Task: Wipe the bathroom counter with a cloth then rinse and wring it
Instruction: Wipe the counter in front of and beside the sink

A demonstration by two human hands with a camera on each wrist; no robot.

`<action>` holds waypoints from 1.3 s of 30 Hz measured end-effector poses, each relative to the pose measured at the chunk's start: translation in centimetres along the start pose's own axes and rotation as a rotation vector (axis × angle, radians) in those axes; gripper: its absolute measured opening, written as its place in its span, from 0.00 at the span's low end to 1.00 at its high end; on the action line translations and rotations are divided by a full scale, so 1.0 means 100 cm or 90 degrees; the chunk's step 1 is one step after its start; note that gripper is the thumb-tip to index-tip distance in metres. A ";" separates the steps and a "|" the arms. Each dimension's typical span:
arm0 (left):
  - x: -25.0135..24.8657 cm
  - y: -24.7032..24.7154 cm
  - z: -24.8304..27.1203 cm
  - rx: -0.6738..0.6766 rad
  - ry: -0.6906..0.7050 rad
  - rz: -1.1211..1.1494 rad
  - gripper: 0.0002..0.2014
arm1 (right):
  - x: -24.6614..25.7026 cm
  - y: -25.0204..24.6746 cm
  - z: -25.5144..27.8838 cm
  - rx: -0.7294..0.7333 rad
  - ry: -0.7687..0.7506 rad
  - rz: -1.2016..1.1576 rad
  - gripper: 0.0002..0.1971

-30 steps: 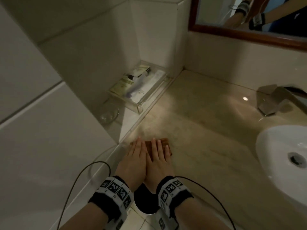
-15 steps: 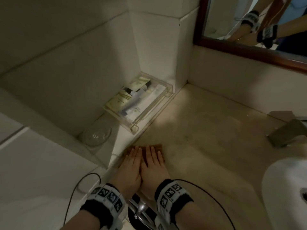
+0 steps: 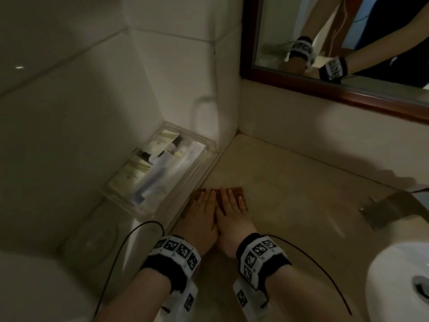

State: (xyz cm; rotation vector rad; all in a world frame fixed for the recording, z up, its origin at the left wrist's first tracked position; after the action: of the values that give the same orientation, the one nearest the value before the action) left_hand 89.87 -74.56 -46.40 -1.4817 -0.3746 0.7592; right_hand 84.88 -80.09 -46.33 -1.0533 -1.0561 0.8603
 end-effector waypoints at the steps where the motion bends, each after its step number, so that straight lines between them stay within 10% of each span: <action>1: -0.004 0.000 -0.013 0.004 0.007 -0.004 0.31 | -0.009 -0.002 -0.008 0.002 0.009 0.002 0.42; 20: -0.058 0.005 -0.206 -0.010 0.140 -0.028 0.36 | -0.146 -0.046 -0.125 -0.143 0.089 -0.046 0.39; 39: -0.065 0.021 -0.221 -0.016 0.263 -0.206 0.46 | -0.155 -0.058 -0.124 -0.144 0.092 -0.066 0.36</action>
State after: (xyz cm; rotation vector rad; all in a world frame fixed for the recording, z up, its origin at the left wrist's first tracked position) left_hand 99.17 -95.59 -49.01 -1.5113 -0.2976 0.1847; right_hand 92.75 -99.15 -46.42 -1.2200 -1.0926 0.5814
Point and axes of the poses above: each hand's wrist, its own z-axis away from the middle knuckle, its own y-axis out of the palm, x = y × z, the point moved 7 cm from there along -z, towards the middle knuckle, and after that the axes turned 13 degrees about -x, right-handed, at the moved point
